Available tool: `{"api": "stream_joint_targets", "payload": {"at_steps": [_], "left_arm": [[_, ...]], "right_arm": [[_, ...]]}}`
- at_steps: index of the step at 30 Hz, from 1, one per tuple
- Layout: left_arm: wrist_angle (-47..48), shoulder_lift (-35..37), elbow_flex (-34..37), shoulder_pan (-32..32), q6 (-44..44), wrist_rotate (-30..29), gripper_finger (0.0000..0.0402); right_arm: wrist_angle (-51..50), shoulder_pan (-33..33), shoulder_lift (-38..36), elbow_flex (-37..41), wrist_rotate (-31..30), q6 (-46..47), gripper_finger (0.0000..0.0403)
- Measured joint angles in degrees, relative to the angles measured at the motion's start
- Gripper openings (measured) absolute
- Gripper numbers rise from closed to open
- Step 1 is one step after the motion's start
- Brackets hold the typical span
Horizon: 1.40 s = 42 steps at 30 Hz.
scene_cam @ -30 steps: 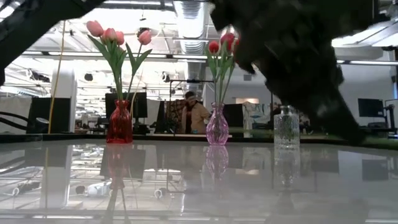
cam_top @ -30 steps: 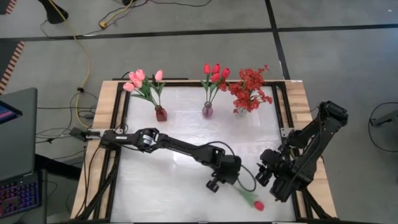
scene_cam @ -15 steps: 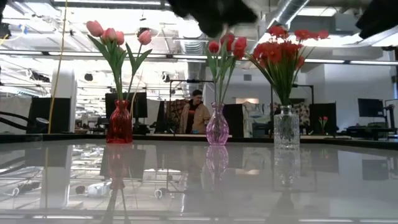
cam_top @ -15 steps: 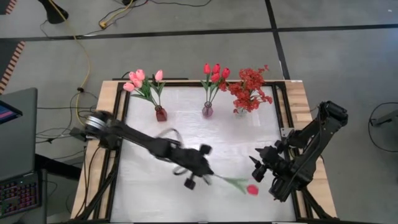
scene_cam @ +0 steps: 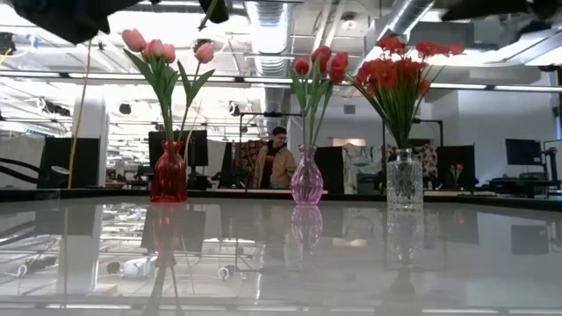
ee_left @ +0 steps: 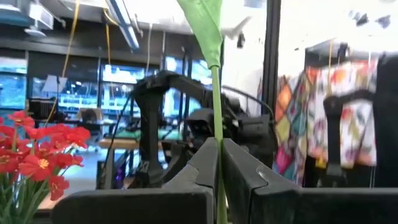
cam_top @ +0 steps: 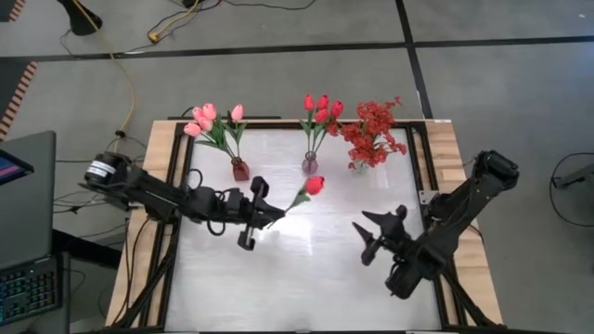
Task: Sort flowers into vase by color
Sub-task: Put the red tulip into the purple vase
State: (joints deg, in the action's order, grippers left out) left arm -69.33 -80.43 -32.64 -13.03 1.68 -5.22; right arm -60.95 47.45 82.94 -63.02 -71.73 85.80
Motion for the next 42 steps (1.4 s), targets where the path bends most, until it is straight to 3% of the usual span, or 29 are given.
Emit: {"api": "stream_joint_targets", "payload": {"at_steps": [3, 5, 7, 12, 15, 19, 23, 28, 32, 42], "left_arm": [[-3.86, -2.91, 0.29, 0.11, 1.69, 0.12, 0.0], [-4.16, -5.47, -1.09, -0.02, 2.38, 0.33, 0.0], [-4.15, -8.08, -2.78, -0.16, 2.66, 1.14, 0.0], [-4.16, -11.88, -5.9, -0.16, 2.71, 3.14, 0.0], [-5.23, -11.73, -5.68, -0.17, 2.71, 3.94, 0.0], [-5.81, -11.05, -5.51, -0.56, 2.16, 4.55, 0.0], [-5.55, -11.03, -5.51, -0.65, 2.14, 4.75, 0.0], [-5.1, -11.03, -5.51, -0.64, 2.1, 4.99, 0.0], [-4.49, -11.03, -5.51, -0.64, 2.1, 5.01, 0.0], [-4.23, -11.03, -5.51, -0.64, 1.81, 4.99, 0.0]], "right_arm": [[14.5, -2.56, 0.0, 1.36, -4.84, -12.16, 0.0225], [24.62, -4.98, 0.0, 1.79, -3.87, -22.15, 0.0225], [35.78, -7.57, 0.02, 2.11, 1.05, -33.47, 0.0225], [59.0, -12.46, 0.0, 2.25, 20.11, -61.81, 0.0225], [64.52, -13.4, -0.28, 2.25, 21.79, -71.67, 0.0225], [69.52, -15.11, -0.46, 2.25, 23.07, -78.09, 0.0225], [77.67, -17.64, 0.9, 2.25, 31.03, -84.53, 0.0225], [80.08, -19.6, 1.07, 2.25, 32.41, -86.33, 0.0225], [81.65, -20.7, 1.11, 2.27, 39.5, -86.83, 0.0225], [84.35, -21.28, 1.11, 2.25, 39.33, -87.42, 0.0205]]}}
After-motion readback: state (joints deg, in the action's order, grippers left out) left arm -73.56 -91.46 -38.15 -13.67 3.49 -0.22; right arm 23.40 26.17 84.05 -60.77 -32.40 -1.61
